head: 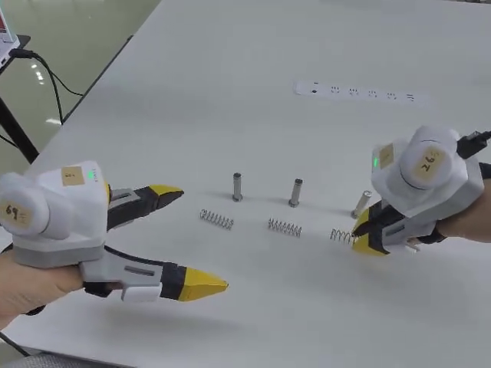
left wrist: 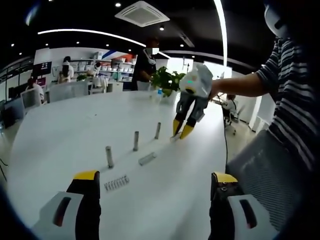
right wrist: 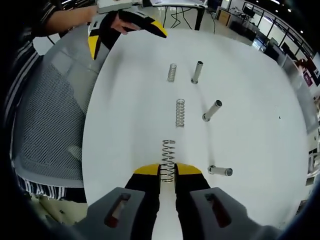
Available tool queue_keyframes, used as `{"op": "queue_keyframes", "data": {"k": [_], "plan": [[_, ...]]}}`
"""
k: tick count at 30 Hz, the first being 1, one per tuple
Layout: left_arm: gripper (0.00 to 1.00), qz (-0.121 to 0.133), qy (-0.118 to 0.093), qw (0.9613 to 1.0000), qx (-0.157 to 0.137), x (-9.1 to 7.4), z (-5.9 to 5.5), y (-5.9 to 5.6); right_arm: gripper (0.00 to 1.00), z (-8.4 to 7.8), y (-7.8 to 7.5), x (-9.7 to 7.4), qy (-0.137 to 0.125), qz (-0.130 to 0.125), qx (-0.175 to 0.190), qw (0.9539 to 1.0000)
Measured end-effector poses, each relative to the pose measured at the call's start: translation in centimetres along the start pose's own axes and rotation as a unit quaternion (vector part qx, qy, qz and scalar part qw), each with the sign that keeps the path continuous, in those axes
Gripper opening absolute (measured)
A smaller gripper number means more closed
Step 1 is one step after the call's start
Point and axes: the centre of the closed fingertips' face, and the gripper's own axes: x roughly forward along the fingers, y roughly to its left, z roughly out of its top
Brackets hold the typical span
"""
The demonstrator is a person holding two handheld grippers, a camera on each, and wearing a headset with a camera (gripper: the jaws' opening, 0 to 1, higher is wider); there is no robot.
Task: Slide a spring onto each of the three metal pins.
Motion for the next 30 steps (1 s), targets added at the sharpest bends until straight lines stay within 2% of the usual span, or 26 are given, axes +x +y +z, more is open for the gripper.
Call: {"op": "queue_keyframes", "data": {"k": [5,9,14,17,23,30], "plan": [[0.82,-0.029,-0.011,0.9995,0.0,1.5,0.8,-1.2,0.08,1.5,0.9,-0.7,-0.016,0.0,-0.025,0.9996],[0.8,-0.046,-0.007,0.9989,0.013,3.2,1.0,-1.9,0.08,2.9,1.5,-1.3,-0.029,-0.001,-0.041,0.9987],[0.7,-0.071,-0.019,0.997,0.025,5.1,2.1,-2.8,0.08,3.8,2.1,-1.8,-0.038,0.0,-0.061,0.9974],[0.64,-0.085,-0.022,0.9957,0.03,6.1,2.4,-3.1,0.08,4.2,2.3,-1.8,-0.038,-0.002,-0.07,0.9968],[0.52,-0.115,-0.035,0.9921,0.035,7.7,3.1,-4.6,0.08,4.5,2.6,-1.8,-0.041,0.0,-0.077,0.9962],[0.39,-0.137,-0.041,0.9889,0.04,8.8,3.7,-5.6,0.08,4.6,2.9,-1.8,-0.04,0.004,-0.077,0.9962]]}}
